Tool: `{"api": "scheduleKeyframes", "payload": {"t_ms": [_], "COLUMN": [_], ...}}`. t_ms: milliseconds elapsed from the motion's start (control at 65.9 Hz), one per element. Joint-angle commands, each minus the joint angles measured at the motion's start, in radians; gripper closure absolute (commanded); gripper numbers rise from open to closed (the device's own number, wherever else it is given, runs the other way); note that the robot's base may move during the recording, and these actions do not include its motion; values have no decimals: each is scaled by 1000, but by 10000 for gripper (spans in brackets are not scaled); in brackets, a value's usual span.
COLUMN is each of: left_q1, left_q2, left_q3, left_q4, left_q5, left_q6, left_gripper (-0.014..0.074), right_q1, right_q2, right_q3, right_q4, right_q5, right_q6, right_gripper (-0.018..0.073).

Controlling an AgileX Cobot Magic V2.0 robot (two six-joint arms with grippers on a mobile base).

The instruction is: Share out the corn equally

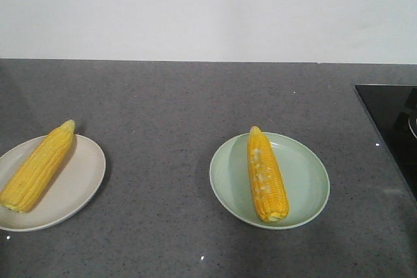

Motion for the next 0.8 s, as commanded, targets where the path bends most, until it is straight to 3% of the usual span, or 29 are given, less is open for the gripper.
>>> {"api": "scheduleKeyframes", "payload": {"t_ms": [0, 334, 789], "left_q1": [4, 4, 4], "left_q2": [-16, -16, -16], "left_q3": [-16, -16, -16], "left_q4": [-8, -8, -8], "left_q5": [-79, -79, -79], "left_q6": [-1, -1, -1], "left_gripper": [603, 603, 603], "right_q1": [2, 87, 89], "right_q2": [-8, -9, -9], "right_q3": [8, 8, 8], "right_q4": [-11, -40, -30], "right_q5": [-67, -66, -66], "right_q6": [3, -2, 3], "right_gripper": [564, 565, 565]}}
